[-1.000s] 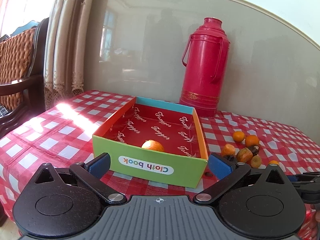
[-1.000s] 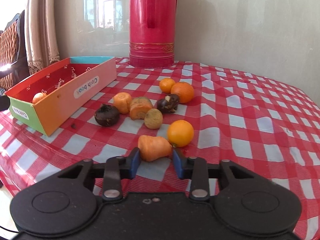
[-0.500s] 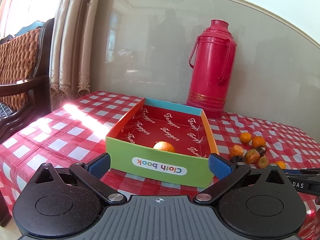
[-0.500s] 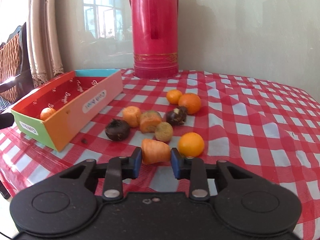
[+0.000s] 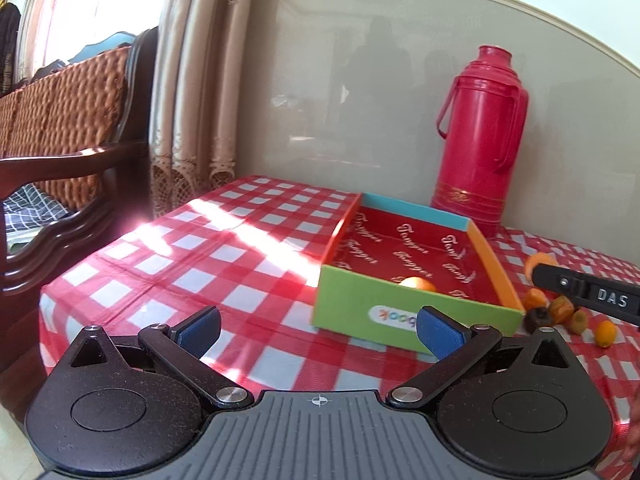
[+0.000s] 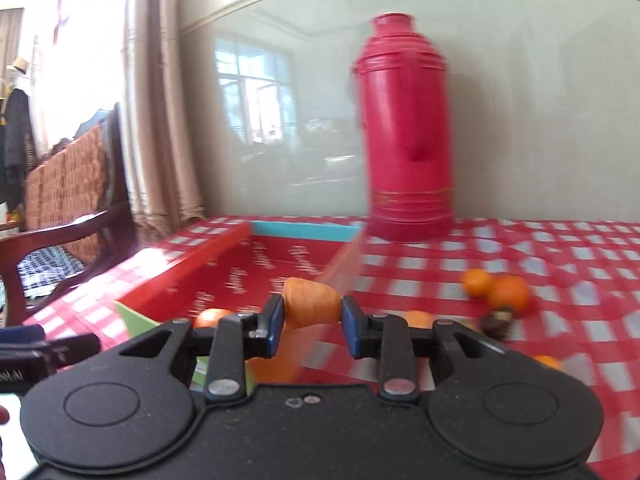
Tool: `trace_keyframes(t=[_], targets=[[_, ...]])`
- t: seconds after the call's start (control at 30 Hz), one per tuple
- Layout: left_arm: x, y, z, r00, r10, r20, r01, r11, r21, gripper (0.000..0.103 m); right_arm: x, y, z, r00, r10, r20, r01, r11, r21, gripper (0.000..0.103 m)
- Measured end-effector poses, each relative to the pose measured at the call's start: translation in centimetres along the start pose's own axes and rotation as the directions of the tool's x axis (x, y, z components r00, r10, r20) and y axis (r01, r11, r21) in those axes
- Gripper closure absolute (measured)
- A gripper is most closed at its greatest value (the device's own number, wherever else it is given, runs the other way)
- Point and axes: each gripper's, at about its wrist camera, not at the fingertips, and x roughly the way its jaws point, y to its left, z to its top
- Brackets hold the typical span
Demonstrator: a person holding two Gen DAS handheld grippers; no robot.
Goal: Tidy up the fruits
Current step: 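Carry the carrot piece with the right gripper into the box and release, then reach the left gripper to the dark mangosteen and close on it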
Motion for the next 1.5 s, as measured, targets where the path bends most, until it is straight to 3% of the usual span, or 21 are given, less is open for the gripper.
trace_keyframes(t=[0.03, 0.1, 0.13, 0.17, 0.2, 0.23, 0.4, 0.53, 0.87, 1.17, 1.3, 1.4, 1.5], targets=[[0.0, 0.2, 0.0, 1.0, 0.007, -0.001, -0.007, 1.0, 0.001, 0.0, 0.5, 0.7, 0.0, 1.0, 0.014, -0.003, -0.014, 1.0, -0.005, 0.08], [0.0, 0.5, -0.1, 1.0, 0.016, -0.005, -0.016, 1.0, 0.008, 0.0, 1.2, 1.8, -0.3, 1.0, 0.025, -0.009, -0.026, 0.999, -0.029, 0.069], [0.0, 0.5, -0.1, 1.0, 0.018, -0.006, -0.018, 1.0, 0.014, 0.0, 1.3, 2.2, -0.4, 1.0, 0.021, -0.002, -0.021, 0.999, -0.04, 0.051], [0.0, 0.5, -0.1, 1.0, 0.016, -0.006, -0.016, 1.0, 0.02, 0.0, 1.0, 2.5, -0.5, 1.0, 0.014, 0.017, -0.014, 0.999, -0.041, 0.023], [0.0, 0.4, -0.1, 1.0, 0.013, -0.005, -0.013, 1.0, 0.026, 0.0, 0.4, 2.5, -0.5, 0.999, 0.01, 0.045, -0.008, 0.999, -0.036, 0.011], [0.0, 0.3, -0.1, 1.0, 0.012, -0.005, -0.011, 0.999, 0.031, 0.0, -0.3, 2.4, -0.5, 0.997, 0.003, 0.079, 0.0, 0.999, -0.034, 0.006], [0.0, -1.6, -0.1, 1.0, -0.027, -0.006, 0.027, 0.998, 0.058, 0.0, -2.8, 0.0, -0.3, 0.991, -0.054, 0.125, 0.057, 0.998, -0.022, 0.006], [-0.3, -4.1, -0.2, 0.998, -0.065, 0.0, 0.065, 0.992, 0.108, 0.0, -4.5, -2.7, -0.2, 0.978, -0.145, 0.15, 0.148, 0.989, -0.009, 0.006], [-0.7, -10.3, -0.7, 0.986, -0.166, -0.026, 0.168, 0.973, 0.157, 0.0, -7.9, -9.8, -0.8, 0.949, -0.298, 0.103, 0.288, 0.952, 0.101, 0.006], [-0.7, -17.1, -2.0, 0.964, -0.262, -0.041, 0.264, 0.932, 0.247, 0.0, -10.3, -13.9, -1.3, 0.925, -0.371, 0.081, 0.358, 0.924, 0.137, 0.006], [-0.2, -19.2, -2.2, 0.959, -0.276, -0.058, 0.282, 0.926, 0.252, 0.0, -11.0, -15.6, -1.8, 0.916, -0.397, 0.059, 0.384, 0.91, 0.157, 0.006], [0.7, -20.4, -2.1, 0.976, -0.209, -0.062, 0.218, 0.943, 0.25, 0.0, -10.9, -16.6, -2.2, 0.907, -0.42, 0.024, 0.411, 0.898, 0.157, 0.006], [1.6, -20.7, -1.9, 0.972, -0.216, -0.092, 0.231, 0.949, 0.214, 0.0, -10.6, -17.0, -2.5, 0.906, -0.422, 0.007, 0.417, 0.898, 0.139, 0.006]])
